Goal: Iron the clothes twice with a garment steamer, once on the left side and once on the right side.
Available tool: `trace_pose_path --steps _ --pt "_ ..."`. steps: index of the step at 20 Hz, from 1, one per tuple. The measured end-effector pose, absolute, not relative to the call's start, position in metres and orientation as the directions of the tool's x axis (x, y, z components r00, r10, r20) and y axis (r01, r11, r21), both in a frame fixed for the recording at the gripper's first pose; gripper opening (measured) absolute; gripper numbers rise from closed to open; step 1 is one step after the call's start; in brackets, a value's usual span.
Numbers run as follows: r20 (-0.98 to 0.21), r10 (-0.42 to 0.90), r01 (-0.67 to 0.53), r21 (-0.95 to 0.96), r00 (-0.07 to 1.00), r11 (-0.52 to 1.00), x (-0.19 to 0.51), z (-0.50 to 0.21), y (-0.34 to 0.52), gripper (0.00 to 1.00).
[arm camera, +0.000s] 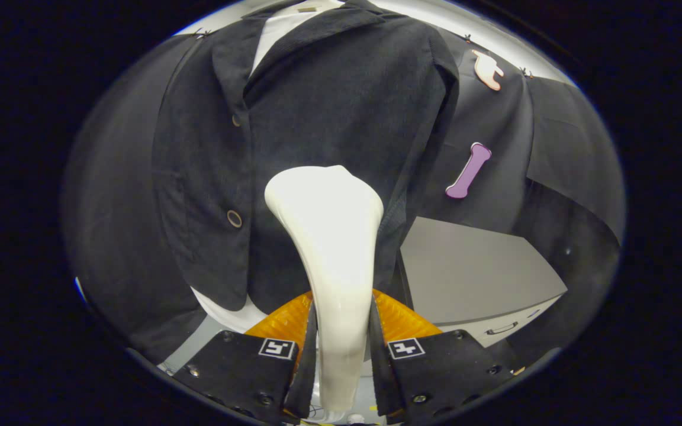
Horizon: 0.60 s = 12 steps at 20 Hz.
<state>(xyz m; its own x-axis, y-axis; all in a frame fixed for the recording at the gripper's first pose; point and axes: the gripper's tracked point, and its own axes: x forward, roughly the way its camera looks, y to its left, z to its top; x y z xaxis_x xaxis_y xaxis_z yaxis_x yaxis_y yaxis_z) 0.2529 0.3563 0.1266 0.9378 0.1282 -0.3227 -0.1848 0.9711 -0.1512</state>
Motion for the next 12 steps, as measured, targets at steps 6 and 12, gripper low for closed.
trace_pose_path --steps 6,12 --pt "-0.332 0.099 -0.177 -0.214 0.938 0.961 0.251 0.091 0.362 0.43" --pt "-0.428 0.089 -0.185 -0.186 0.899 0.965 0.250 0.029 0.364 0.43"
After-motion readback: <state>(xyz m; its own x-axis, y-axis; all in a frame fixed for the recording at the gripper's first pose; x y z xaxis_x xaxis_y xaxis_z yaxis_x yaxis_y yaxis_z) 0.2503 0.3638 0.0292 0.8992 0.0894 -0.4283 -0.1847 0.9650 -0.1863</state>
